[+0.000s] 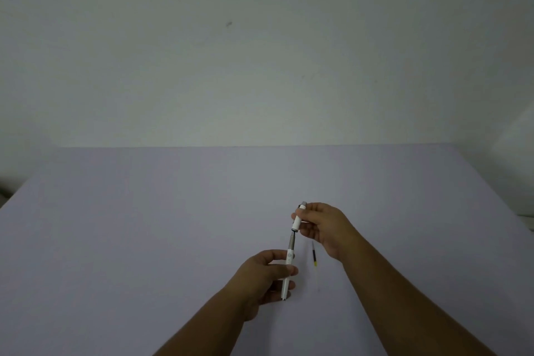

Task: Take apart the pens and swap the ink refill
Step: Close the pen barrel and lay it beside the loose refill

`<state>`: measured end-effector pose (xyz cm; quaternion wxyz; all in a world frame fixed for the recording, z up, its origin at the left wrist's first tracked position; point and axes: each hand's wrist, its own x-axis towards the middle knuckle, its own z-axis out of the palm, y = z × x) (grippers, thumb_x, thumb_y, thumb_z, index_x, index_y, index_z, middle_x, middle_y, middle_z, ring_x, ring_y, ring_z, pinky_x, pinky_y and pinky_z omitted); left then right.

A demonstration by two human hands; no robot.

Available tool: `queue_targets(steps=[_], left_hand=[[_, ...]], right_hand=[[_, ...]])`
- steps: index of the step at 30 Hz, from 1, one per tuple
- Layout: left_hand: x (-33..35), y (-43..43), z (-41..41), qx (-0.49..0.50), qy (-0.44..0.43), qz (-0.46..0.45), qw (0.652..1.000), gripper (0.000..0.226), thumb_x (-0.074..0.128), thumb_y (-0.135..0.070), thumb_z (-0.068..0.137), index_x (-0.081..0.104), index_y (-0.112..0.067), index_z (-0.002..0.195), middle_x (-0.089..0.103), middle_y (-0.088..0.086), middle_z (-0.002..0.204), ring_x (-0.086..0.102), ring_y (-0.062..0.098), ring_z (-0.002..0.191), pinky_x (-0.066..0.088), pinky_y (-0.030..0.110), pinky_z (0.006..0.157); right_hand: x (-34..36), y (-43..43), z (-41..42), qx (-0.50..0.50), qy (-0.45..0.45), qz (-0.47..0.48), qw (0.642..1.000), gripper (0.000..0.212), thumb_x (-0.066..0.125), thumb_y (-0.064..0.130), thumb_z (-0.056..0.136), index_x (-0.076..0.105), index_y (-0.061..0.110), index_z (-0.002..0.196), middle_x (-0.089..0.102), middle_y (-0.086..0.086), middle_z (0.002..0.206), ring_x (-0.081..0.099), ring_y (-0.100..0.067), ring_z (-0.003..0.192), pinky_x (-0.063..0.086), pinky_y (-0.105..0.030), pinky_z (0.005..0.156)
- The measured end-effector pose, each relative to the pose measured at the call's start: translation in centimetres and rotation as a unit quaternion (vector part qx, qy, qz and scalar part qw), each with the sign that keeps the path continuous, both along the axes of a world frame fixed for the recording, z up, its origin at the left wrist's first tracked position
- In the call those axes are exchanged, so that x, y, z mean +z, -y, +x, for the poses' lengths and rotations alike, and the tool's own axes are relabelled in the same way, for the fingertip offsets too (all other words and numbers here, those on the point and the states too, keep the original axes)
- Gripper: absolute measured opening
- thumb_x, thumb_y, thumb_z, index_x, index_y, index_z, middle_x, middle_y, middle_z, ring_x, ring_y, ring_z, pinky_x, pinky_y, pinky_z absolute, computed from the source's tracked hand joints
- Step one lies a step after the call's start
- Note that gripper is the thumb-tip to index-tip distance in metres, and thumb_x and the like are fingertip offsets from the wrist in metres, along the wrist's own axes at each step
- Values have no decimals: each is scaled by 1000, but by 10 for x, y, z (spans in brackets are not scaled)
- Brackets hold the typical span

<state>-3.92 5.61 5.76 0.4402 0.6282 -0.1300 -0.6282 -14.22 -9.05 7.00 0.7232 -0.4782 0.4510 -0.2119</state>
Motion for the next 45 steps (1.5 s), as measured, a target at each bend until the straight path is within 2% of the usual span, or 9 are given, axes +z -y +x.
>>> queue_targets(steps=[11,19,27,32,35,37,39,43,45], left_hand=[[8,0,-7,14,17,-9,1000,18,70,-8,82,69,-16,98,74,10,88,69,21,68,59,29,61],[8,-1,-7,35,34,-22,999,14,71,-7,81,70,-13,93,72,14,90,68,23,68,58,27,55],[7,3,-6,44,32,-30,998,14,69,-7,83,69,-12,95,71,14,90,67,23,71,58,29,57],[0,13,-2,56,22,-21,998,19,67,-7,85,67,-15,102,70,12,95,68,23,77,59,29,59],[-13,21,-3,63,26,-4,998,20,62,-6,88,64,-13,106,64,8,87,64,21,76,57,28,59],[-28,27,-5,64,54,15,996,20,62,-5,87,65,-11,106,62,5,82,61,19,72,53,26,58],[-45,33,-10,71,94,36,992,20,63,-5,85,68,-8,104,62,4,75,57,17,66,51,26,59],[-72,42,-21,61,194,69,977,15,67,-12,82,71,-14,96,70,1,79,68,22,78,60,34,74],[-79,44,-24,53,227,79,969,13,70,-17,81,71,-19,94,69,-4,80,68,19,79,57,27,67]], right_hand=[[5,-15,-11,76,-7,12,997,10,59,5,89,63,3,98,73,-7,83,70,-13,69,57,-20,58],[6,-16,-8,99,-20,0,995,7,61,5,88,66,5,91,73,-7,79,71,-14,69,59,-22,61],[3,-13,-4,98,-33,-17,995,6,62,9,88,68,10,90,74,-8,84,72,-18,77,59,-26,70],[-8,-6,-2,20,-48,-27,998,4,63,16,87,66,14,89,72,-7,86,69,-17,72,57,-21,60],[-26,1,-9,-26,-173,-86,981,15,54,7,86,65,11,77,68,-11,82,63,-21,69,57,-30,65],[-42,2,-17,25,-323,-168,931,19,49,7,85,67,5,80,70,-18,87,66,-31,80,55,-39,78],[-57,-4,-23,80,-420,-208,880,20,49,11,87,67,4,83,67,-20,84,64,-32,84,52,-34,78],[-81,-14,-32,90,-447,-184,871,16,57,16,84,67,3,86,69,-16,87,65,-27,87,52,-28,80],[-89,-17,-34,82,-441,-176,876,19,59,17,83,68,4,93,72,-14,97,67,-28,96,51,-27,79]])
